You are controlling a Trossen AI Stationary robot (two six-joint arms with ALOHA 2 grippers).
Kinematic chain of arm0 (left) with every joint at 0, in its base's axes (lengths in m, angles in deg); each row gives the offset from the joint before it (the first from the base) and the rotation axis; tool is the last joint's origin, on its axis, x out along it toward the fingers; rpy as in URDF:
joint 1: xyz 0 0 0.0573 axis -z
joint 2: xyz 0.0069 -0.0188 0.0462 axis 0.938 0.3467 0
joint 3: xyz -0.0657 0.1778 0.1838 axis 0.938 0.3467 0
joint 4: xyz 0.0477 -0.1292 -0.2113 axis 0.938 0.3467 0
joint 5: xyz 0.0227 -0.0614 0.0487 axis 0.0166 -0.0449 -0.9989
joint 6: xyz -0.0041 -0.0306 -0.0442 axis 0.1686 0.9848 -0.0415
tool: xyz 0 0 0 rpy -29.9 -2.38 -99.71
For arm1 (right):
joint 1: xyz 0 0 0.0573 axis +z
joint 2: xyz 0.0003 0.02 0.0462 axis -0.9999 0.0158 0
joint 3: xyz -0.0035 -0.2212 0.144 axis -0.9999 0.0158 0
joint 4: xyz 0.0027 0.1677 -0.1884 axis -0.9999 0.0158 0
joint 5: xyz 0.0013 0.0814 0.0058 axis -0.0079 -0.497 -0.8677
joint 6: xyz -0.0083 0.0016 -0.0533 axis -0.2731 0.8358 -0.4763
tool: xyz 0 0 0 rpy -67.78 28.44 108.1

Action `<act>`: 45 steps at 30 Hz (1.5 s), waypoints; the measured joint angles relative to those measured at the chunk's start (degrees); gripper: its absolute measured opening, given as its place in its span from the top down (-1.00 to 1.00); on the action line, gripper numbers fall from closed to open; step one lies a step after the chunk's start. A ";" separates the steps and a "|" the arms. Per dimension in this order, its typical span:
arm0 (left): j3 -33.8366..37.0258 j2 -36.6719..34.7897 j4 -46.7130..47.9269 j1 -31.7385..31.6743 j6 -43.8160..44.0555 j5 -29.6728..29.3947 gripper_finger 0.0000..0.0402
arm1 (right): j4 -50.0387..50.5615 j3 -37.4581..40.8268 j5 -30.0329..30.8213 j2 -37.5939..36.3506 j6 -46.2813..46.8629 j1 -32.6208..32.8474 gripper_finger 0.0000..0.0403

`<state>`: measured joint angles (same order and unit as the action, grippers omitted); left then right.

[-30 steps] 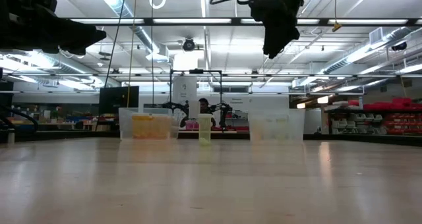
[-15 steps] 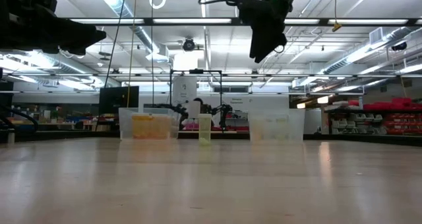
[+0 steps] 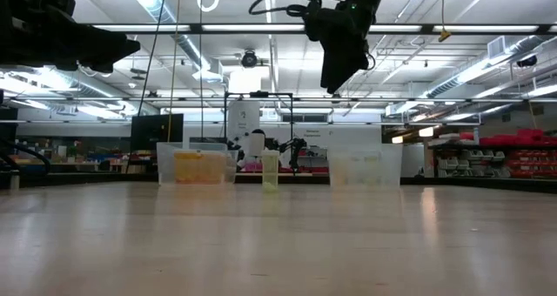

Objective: Pick and place medicine bottles into bin by pill shape (circle, oval)
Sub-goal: Put the yellow tablet bottle into the right transparent bin

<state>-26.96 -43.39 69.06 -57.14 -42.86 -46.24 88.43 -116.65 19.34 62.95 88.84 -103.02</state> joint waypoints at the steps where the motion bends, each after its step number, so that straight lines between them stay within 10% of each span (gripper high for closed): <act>1: 0.01 0.00 -0.03 0.00 0.01 0.00 0.14 | -0.46 0.00 0.00 0.01 0.00 0.33 0.10; 32: 0.01 0.00 -0.04 0.01 0.02 0.00 0.14 | -13.73 0.00 3.47 0.13 -0.55 15.33 0.10; 45: 0.00 0.36 0.00 0.01 0.11 0.03 0.14 | -11.72 -6.75 4.68 11.17 -2.45 16.76 0.10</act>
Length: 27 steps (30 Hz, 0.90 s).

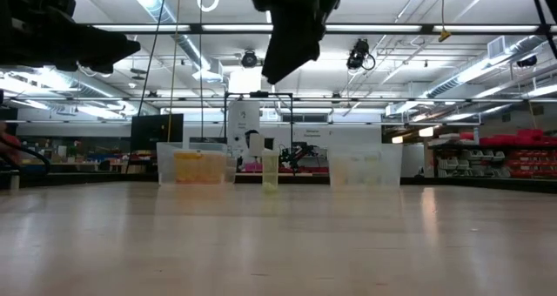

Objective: Pick and place medicine bottles into bin by pill shape (circle, oval)
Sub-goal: Put the yellow tablet bottle into the right transparent bin

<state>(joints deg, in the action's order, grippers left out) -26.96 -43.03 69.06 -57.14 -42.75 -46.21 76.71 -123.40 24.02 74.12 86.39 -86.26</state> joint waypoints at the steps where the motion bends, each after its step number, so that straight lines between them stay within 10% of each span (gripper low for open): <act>1: 0.00 0.03 -0.08 0.00 0.01 -0.04 0.14 | 0.75 -1.30 -0.02 1.21 -0.33 -0.07 0.10; 15: 0.00 0.03 -0.05 0.00 -0.04 -0.05 0.14 | 12.71 -21.25 -0.19 15.25 -4.85 -0.66 0.10; 27: 0.00 0.01 -0.01 0.00 -0.05 -0.05 0.14 | 13.68 -22.51 -0.61 20.07 -6.49 -4.45 0.10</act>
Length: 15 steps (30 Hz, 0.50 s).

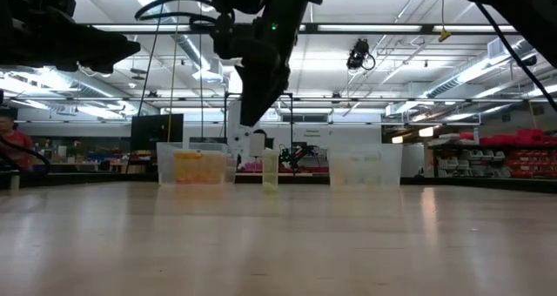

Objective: Pick and place medicine bottles into bin by pill shape (circle, oval)
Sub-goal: Put the yellow tablet bottle into the right transparent bin

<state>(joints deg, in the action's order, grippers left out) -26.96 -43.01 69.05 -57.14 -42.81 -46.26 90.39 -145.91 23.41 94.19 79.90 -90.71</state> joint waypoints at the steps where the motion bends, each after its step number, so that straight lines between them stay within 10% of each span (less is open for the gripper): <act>1: 0.00 0.02 0.01 -0.02 -0.01 0.02 0.14 | 0.06 0.01 -0.01 0.08 -0.29 -0.20 0.10; 15: 0.00 0.01 -0.01 0.00 -0.01 0.02 0.14 | 0.09 0.04 0.10 1.83 -1.75 -2.55 0.10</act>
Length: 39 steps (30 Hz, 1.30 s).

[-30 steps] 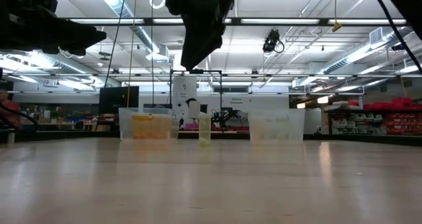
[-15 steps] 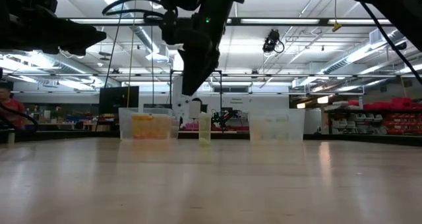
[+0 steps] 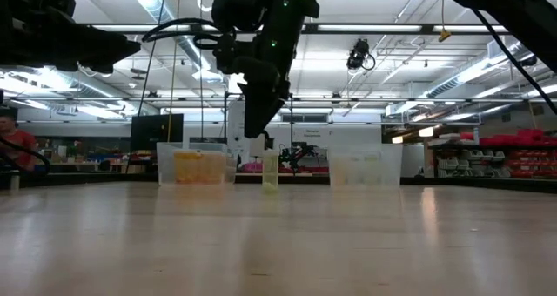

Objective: Pick and place medicine bottles into bin by pill shape (circle, oval)
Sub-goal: Put the yellow tablet bottle into the right transparent bin

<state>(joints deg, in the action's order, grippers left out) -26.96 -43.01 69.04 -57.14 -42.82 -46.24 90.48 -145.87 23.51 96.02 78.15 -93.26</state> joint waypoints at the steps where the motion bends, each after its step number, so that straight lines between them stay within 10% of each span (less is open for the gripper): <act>1: 0.00 -0.01 -0.02 0.00 0.00 0.00 0.14 | -0.02 0.00 0.05 0.00 0.05 -0.04 0.10; 25: 0.00 -0.01 -0.01 0.00 0.00 0.00 0.14 | -2.41 6.99 0.05 -0.02 1.48 -0.22 -0.29; 39: 0.00 -0.01 -0.03 0.00 0.00 0.00 0.14 | -6.17 11.01 -2.76 -0.03 3.46 -1.96 -0.08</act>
<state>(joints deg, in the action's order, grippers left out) -26.96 -43.02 69.02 -57.14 -42.82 -46.24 84.31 -134.86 20.76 95.99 81.62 -95.22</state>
